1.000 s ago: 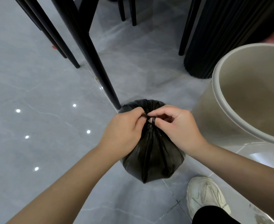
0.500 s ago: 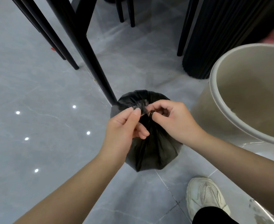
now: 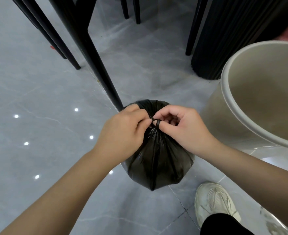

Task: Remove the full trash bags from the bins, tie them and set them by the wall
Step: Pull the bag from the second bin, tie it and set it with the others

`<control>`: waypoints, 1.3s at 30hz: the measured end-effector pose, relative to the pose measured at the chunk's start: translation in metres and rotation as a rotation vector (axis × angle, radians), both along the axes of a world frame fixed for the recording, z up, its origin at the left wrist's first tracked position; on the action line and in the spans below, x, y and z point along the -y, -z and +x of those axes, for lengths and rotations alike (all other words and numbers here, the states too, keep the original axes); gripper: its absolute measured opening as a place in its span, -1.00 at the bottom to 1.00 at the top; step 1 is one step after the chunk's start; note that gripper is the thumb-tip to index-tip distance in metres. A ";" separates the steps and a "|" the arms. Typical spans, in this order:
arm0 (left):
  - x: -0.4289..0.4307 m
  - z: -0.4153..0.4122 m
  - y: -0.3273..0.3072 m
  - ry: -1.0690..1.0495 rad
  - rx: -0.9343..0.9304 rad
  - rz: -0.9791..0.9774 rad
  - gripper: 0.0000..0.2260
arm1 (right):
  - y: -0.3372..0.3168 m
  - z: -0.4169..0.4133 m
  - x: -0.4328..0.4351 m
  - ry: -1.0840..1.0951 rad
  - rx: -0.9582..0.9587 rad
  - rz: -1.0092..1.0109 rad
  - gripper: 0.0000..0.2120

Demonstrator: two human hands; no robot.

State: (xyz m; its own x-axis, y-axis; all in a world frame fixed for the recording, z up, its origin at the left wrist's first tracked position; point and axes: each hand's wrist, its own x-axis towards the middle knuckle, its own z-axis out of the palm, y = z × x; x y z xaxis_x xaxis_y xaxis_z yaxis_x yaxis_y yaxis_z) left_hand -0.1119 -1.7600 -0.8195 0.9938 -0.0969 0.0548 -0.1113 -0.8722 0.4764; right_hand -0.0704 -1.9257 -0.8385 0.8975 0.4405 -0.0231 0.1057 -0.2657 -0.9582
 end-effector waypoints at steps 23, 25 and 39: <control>-0.019 0.015 -0.044 0.362 0.108 0.149 -0.79 | -0.008 0.003 -0.001 -0.152 -0.015 -0.051 -0.86; -0.017 0.015 -0.049 0.282 0.018 0.088 -0.82 | -0.008 0.003 -0.002 -0.152 0.001 -0.056 -0.88; 0.001 0.008 -0.036 -0.581 -0.869 -1.279 -0.74 | -0.010 0.002 -0.007 0.030 0.276 0.169 -0.88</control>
State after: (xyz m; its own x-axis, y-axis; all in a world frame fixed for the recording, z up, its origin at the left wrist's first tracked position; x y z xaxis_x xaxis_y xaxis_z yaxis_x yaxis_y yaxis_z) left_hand -0.1039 -1.7613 -0.7831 0.6527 -0.0572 -0.7554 0.7363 0.2827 0.6148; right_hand -0.0687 -1.9185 -0.8290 0.8724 0.3906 0.2940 0.3620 -0.1120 -0.9254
